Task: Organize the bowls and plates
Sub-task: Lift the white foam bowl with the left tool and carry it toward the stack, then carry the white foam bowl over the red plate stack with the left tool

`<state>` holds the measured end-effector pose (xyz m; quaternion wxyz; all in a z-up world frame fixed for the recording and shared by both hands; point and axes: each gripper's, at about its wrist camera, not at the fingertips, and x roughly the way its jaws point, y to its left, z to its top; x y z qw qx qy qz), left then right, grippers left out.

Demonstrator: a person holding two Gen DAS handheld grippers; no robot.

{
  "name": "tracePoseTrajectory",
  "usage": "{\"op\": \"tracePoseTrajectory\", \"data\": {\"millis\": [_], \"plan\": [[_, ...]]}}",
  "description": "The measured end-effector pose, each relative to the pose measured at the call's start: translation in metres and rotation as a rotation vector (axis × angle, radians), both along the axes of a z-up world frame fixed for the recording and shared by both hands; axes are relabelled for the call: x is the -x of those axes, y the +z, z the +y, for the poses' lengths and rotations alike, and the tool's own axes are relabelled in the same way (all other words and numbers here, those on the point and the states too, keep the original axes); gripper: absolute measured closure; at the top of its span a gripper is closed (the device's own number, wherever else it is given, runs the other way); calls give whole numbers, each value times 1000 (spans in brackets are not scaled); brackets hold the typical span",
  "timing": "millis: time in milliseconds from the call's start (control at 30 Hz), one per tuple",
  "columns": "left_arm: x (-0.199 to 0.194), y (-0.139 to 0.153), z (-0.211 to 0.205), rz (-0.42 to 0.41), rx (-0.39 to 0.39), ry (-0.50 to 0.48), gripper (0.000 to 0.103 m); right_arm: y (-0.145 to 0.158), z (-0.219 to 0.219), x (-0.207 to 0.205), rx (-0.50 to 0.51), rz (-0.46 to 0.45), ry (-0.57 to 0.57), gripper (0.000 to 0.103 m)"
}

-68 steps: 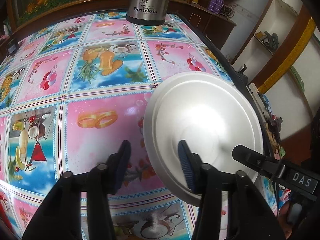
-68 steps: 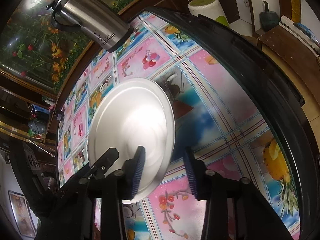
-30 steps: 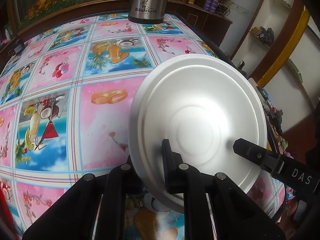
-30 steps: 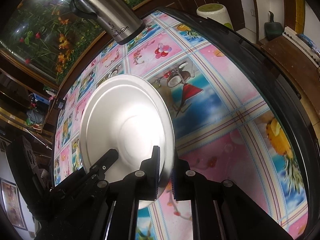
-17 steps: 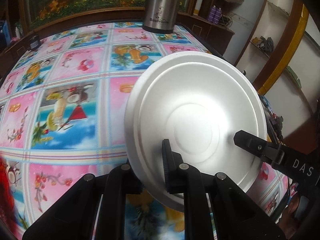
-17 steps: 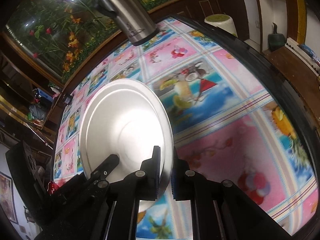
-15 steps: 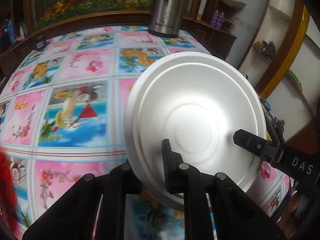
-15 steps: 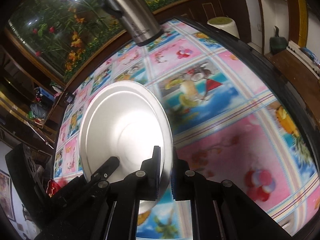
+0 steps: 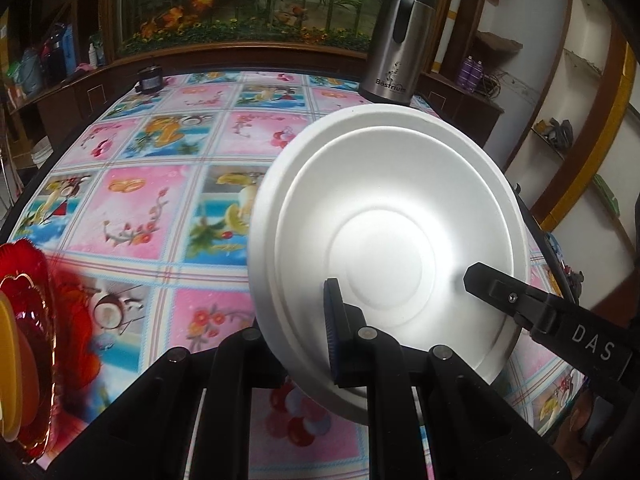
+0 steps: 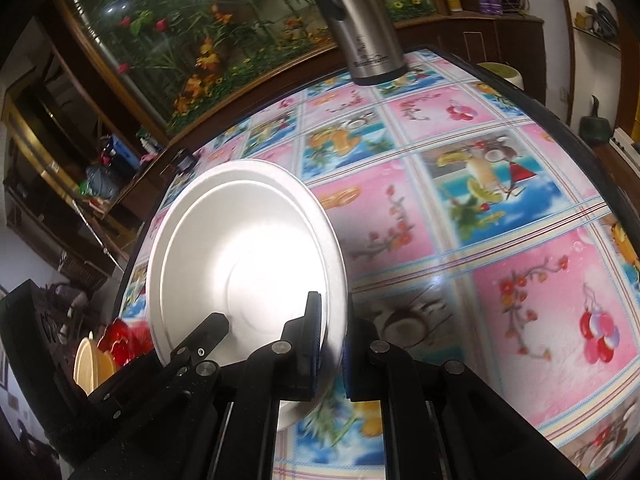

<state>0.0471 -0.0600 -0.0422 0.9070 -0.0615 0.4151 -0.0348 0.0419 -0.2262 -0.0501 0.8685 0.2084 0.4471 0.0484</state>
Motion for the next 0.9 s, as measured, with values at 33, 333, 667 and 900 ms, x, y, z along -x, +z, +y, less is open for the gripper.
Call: {"op": "tracePoseTrajectory", "data": {"millis": [33, 333, 667, 900], "plan": [[3, 0, 3, 0, 3, 4, 91, 1, 5, 3, 2, -1, 8, 94], [24, 3, 28, -7, 17, 37, 91, 9, 31, 17, 14, -11, 54, 94], [41, 7, 49, -12, 30, 72, 91, 12, 51, 22, 12, -26, 97, 94], [56, 17, 60, -38, 29, 97, 91, 18, 63, 26, 4, -45, 124, 94]]}}
